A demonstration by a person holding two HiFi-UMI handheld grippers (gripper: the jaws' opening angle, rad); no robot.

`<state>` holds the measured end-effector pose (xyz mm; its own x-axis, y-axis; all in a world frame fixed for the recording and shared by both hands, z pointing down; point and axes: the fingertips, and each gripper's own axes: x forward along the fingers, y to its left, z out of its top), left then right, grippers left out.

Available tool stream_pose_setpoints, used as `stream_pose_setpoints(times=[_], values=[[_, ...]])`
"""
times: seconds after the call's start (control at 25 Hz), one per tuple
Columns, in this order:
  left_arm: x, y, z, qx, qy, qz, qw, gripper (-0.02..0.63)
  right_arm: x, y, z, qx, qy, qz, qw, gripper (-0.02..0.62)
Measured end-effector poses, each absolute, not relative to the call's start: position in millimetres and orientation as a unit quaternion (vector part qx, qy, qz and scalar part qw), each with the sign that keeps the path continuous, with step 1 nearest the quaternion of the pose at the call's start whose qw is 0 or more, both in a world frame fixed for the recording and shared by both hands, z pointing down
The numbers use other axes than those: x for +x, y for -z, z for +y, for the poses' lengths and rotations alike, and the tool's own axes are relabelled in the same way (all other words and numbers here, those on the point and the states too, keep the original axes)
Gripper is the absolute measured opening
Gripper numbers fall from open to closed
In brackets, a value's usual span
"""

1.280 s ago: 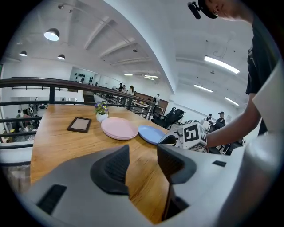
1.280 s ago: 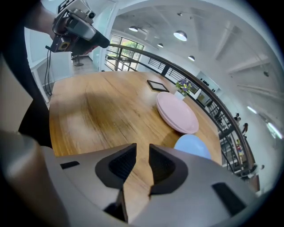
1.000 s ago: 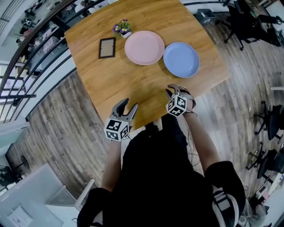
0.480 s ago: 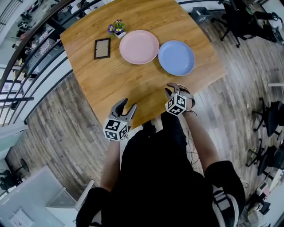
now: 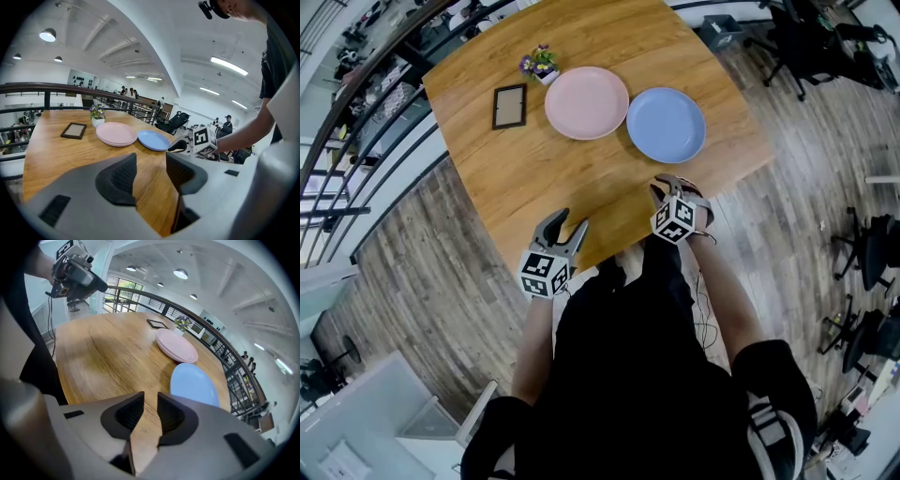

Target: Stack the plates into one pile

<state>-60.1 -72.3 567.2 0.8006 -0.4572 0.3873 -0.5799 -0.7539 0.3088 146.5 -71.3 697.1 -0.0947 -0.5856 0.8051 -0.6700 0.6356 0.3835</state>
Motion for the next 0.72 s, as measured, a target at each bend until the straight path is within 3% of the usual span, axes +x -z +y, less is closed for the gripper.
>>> stream_pose_setpoints(times=[0.72], values=[[-7,-564,-70,0.914,-0.145,-0.303,0.225,0.213,196,-700,-76,0.400,-0.039,-0.748,0.528,0.098]])
